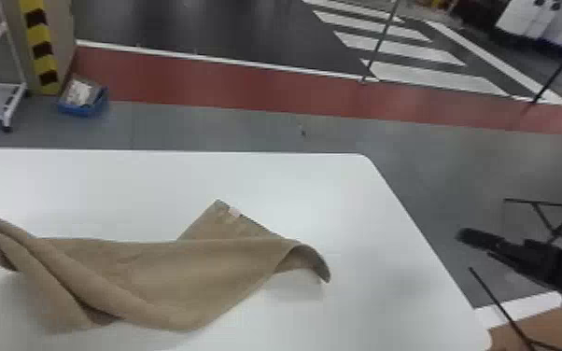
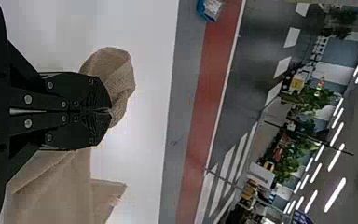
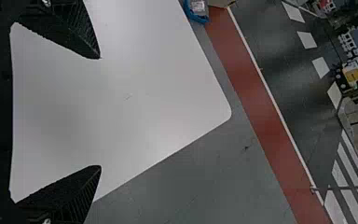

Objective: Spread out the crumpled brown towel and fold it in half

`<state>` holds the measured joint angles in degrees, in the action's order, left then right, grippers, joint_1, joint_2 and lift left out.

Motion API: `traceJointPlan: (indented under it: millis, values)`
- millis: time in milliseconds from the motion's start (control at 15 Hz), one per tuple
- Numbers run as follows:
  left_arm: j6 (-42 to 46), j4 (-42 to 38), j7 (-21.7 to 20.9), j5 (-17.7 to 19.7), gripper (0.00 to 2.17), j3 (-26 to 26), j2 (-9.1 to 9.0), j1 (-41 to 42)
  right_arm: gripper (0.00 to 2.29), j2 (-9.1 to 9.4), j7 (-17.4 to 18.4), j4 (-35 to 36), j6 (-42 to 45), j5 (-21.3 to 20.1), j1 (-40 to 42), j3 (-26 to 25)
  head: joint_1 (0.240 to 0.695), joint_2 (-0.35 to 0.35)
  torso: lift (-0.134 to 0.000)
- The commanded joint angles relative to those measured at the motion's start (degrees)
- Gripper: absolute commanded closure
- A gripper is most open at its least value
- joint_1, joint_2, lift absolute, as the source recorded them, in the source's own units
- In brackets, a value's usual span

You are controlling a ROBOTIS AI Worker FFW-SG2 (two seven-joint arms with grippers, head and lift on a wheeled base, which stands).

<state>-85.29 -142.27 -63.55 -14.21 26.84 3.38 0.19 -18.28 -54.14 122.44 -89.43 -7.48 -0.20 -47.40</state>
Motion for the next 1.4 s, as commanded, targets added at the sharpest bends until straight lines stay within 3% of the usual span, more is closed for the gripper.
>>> traceJointPlan:
  millis: [0,267,467,533,600,667,733,867,933,1200,1333]
  values:
    - [-2.73,2.0,-2.28,-0.55,1.89,1.2,0.31,-5.73,0.04,-0.27,0.0,0.52,0.0,-1.22,-0.42,0.73,0.695,-0.321,-0.125]
    - [-4.73,3.67,-6.32,-0.38,1.89,1.03,2.16,-15.39,0.04,-0.09,0.09,0.61,-0.18,-3.33,-1.3,2.93,0.695,-0.315,-0.125]
    - [-4.73,15.62,-4.74,-3.01,1.89,-2.75,6.82,-19.96,0.04,0.7,0.0,0.52,-0.18,-4.12,-1.03,3.99,0.694,-0.291,-0.125]
    - [-4.73,21.07,-4.39,-4.6,1.89,-4.51,7.26,-20.76,0.04,0.96,0.0,0.61,0.0,-4.3,-0.86,4.07,0.691,-0.277,-0.125]
    - [-4.73,24.85,-2.54,-6.44,1.71,-6.8,7.26,-21.02,0.04,1.14,0.0,0.61,0.0,-4.3,-0.59,4.16,0.694,-0.262,-0.125]
    - [-3.61,28.27,2.99,-8.46,0.64,-9.17,6.55,-20.14,0.04,1.31,0.0,0.61,0.17,-4.38,-0.51,4.25,0.695,-0.244,-0.125]
    - [3.07,32.05,8.71,-10.13,0.0,-11.63,6.38,-19.0,0.04,1.4,-0.09,0.61,0.35,-4.82,-0.42,4.51,0.695,-0.235,-0.125]
    - [6.41,34.25,15.12,-13.74,0.0,-13.74,5.76,-17.5,0.04,1.49,-0.61,0.61,1.23,-5.18,-0.33,4.95,0.695,-0.207,-0.125]
    - [6.58,33.72,15.56,-13.38,0.03,-13.13,5.76,-16.54,0.04,1.4,-0.61,0.52,1.76,-5.62,-0.33,5.31,0.695,-0.196,-0.125]
    - [6.76,25.11,16.71,-13.38,0.05,-10.4,5.5,-10.91,0.04,1.49,-0.61,-0.1,2.63,-6.41,-1.47,7.77,0.695,-0.173,-0.125]
    - [15.02,19.66,11.96,-13.38,0.24,-7.94,5.5,-4.85,0.04,1.75,-0.61,-1.06,4.22,-6.41,-1.74,8.73,0.695,-0.157,-0.125]
